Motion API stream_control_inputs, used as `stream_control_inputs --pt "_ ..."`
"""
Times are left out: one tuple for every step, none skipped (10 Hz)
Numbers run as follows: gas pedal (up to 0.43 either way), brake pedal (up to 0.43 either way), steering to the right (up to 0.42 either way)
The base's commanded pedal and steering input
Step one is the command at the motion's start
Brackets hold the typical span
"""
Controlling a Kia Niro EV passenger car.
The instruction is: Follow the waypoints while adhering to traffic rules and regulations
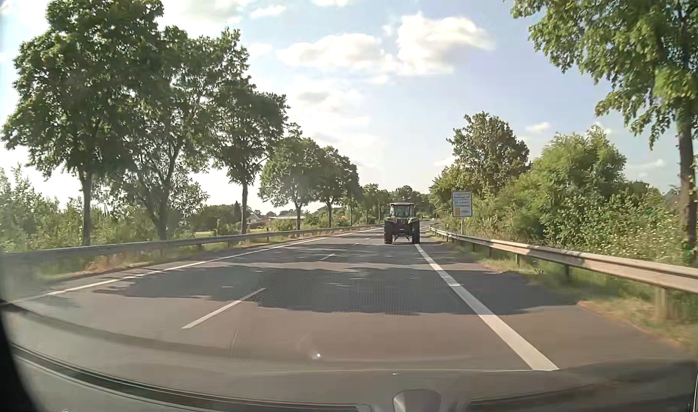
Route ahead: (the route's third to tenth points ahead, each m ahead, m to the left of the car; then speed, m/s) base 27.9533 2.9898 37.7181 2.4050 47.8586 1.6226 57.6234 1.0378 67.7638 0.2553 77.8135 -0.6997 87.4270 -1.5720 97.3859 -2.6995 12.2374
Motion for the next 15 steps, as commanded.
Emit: stream_control_inputs --pt "0.079 0.006 0.011" --pt "0.087 0.006 0.011" --pt "0.087 0.006 0.011" --pt "0.098 0.006 0.011" --pt "0.098 0.006 0.011" --pt "0.11 0.006 0.01" --pt "0.11 0.006 0.01" --pt "0.118 0.006 0.01" --pt "0.118 0.006 0.01" --pt "0.118 0.006 0.01" --pt "0.118 0.006 0.01" --pt "0.118 0.006 0.009" --pt "0.118 0.006 0.009" --pt "0.118 0.006 0.009" --pt "0.118 0.006 0.009"
